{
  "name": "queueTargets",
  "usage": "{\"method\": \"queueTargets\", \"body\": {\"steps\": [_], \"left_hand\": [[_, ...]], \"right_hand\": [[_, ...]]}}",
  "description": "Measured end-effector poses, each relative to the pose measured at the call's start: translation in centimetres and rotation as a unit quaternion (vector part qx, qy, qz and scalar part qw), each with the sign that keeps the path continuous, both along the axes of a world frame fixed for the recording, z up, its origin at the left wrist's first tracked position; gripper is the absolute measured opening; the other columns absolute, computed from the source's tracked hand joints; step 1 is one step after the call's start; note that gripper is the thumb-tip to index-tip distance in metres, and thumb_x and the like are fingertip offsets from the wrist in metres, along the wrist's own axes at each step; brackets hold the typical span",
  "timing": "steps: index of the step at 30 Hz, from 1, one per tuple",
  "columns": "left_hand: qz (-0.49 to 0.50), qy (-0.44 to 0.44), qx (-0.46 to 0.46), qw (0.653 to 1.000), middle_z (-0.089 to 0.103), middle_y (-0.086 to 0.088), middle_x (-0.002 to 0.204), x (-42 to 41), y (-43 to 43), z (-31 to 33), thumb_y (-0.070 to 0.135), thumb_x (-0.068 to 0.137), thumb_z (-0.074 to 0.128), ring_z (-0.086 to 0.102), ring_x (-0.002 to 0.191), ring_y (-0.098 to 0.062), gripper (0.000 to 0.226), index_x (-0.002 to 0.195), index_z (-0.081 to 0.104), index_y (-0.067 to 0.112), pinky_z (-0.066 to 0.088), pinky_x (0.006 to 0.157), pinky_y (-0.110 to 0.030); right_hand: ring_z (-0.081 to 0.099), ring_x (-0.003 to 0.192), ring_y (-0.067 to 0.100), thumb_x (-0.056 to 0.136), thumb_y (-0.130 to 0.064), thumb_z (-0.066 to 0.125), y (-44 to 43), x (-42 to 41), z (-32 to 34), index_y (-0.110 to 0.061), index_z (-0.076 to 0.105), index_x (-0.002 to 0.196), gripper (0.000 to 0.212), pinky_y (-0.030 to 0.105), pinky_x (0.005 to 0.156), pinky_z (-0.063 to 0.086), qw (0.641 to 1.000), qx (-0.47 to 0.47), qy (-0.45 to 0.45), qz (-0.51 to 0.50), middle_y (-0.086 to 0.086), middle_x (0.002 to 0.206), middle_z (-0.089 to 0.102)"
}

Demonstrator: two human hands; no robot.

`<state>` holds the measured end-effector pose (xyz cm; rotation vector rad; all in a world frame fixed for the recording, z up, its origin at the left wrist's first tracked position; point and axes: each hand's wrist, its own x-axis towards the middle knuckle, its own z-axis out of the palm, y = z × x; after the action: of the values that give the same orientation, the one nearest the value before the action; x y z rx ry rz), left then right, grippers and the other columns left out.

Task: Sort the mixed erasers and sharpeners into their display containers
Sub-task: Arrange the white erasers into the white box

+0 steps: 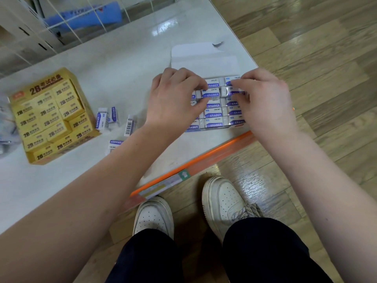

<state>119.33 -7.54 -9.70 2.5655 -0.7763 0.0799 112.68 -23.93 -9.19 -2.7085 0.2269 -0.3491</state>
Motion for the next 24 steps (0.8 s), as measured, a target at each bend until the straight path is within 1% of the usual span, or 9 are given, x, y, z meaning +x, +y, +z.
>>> {"method": "queueTargets", "body": {"steps": [2, 5, 8, 10, 13, 17, 19, 22, 24], "left_hand": [[-0.002, -0.006, -0.002, 1.0, 0.061, 0.006, 0.106, 0.0, 0.4, -0.2, 0.032, 0.083, 0.064, 0.048, 0.107, -0.02, 0.023, 0.106, 0.065, 0.024, 0.023, 0.092, -0.024], [0.012, -0.013, -0.024, 1.0, 0.061, 0.006, 0.105, 0.0, 1.1, -0.4, 0.034, 0.082, 0.065, 0.05, 0.105, -0.021, 0.022, 0.101, 0.067, 0.024, 0.023, 0.089, -0.023], [0.026, -0.014, -0.033, 0.999, 0.062, 0.006, 0.103, 0.0, 1.1, -0.5, 0.034, 0.082, 0.065, 0.051, 0.104, -0.021, 0.02, 0.098, 0.068, 0.024, 0.024, 0.089, -0.024], [0.03, -0.014, -0.026, 0.999, 0.062, 0.006, 0.105, -0.1, 1.0, -0.4, 0.034, 0.083, 0.065, 0.05, 0.106, -0.021, 0.021, 0.101, 0.068, 0.024, 0.024, 0.09, -0.025], [0.043, 0.0, -0.018, 0.999, 0.06, 0.007, 0.111, 0.1, 1.1, -0.3, 0.037, 0.085, 0.065, 0.048, 0.11, -0.019, 0.027, 0.109, 0.066, 0.025, 0.022, 0.091, -0.024], [0.052, 0.02, -0.027, 0.998, 0.059, 0.008, 0.114, 0.3, 1.1, -0.2, 0.04, 0.083, 0.067, 0.047, 0.111, -0.015, 0.031, 0.111, 0.065, 0.025, 0.022, 0.091, -0.022], [0.044, 0.025, -0.032, 0.998, 0.06, 0.008, 0.113, 0.4, 1.1, -0.3, 0.039, 0.081, 0.068, 0.048, 0.109, -0.016, 0.032, 0.11, 0.065, 0.024, 0.025, 0.093, -0.024], [0.026, 0.036, -0.046, 0.998, 0.063, 0.007, 0.109, 0.7, 1.4, 0.0, 0.039, 0.078, 0.071, 0.053, 0.104, -0.017, 0.036, 0.109, 0.066, 0.022, 0.037, 0.097, -0.035], [0.018, 0.047, -0.048, 0.998, 0.064, 0.006, 0.109, 0.8, 1.7, 0.3, 0.039, 0.078, 0.071, 0.054, 0.101, -0.017, 0.037, 0.111, 0.065, 0.021, 0.04, 0.096, -0.041]], "right_hand": [[0.059, 0.09, 0.029, 0.083, -0.008, 0.061, -0.1, 0.0, 0.0, -0.006, 0.07, 0.098, 0.017, 0.036, 0.078, 0.048, 1.0, 0.019, -0.005, -0.014, 0.009, 0.103, 0.064], [0.055, 0.084, 0.021, 0.083, -0.009, 0.064, -0.1, 0.0, -0.2, -0.007, 0.072, 0.094, 0.013, 0.033, 0.075, 0.046, 0.999, 0.042, -0.012, -0.033, 0.007, 0.101, 0.061], [0.057, 0.087, 0.027, 0.082, -0.009, 0.064, 0.0, 0.3, -0.4, -0.008, 0.073, 0.092, 0.013, 0.036, 0.074, 0.047, 0.998, 0.045, -0.022, -0.031, 0.007, 0.095, 0.062], [0.058, 0.086, 0.03, 0.081, -0.01, 0.064, -0.1, 0.4, -0.6, -0.009, 0.074, 0.09, 0.013, 0.037, 0.072, 0.048, 0.998, 0.053, -0.028, -0.029, 0.006, 0.093, 0.063], [0.057, 0.086, 0.031, 0.081, -0.013, 0.065, -0.1, 0.1, -0.8, -0.011, 0.075, 0.089, 0.013, 0.035, 0.071, 0.047, 0.997, 0.056, -0.04, -0.027, 0.005, 0.091, 0.064], [0.054, 0.084, 0.035, 0.083, -0.013, 0.063, 0.2, 0.1, -0.8, -0.013, 0.075, 0.091, 0.014, 0.036, 0.068, 0.047, 0.998, 0.035, -0.057, -0.024, 0.005, 0.092, 0.065], [0.052, 0.081, 0.037, 0.083, -0.011, 0.06, 0.4, 0.0, -0.9, -0.013, 0.075, 0.093, 0.018, 0.038, 0.067, 0.047, 0.998, 0.012, -0.068, -0.016, 0.006, 0.094, 0.065], [0.05, 0.087, 0.037, 0.082, -0.01, 0.055, 0.8, -0.4, -1.2, -0.015, 0.072, 0.102, 0.027, 0.044, 0.072, 0.046, 0.999, -0.021, -0.047, -0.017, 0.007, 0.101, 0.062], [0.05, 0.09, 0.037, 0.082, -0.011, 0.055, 1.3, -0.5, -1.1, -0.014, 0.07, 0.105, 0.027, 0.044, 0.073, 0.043, 0.998, -0.023, -0.045, -0.024, 0.009, 0.104, 0.06]]}}
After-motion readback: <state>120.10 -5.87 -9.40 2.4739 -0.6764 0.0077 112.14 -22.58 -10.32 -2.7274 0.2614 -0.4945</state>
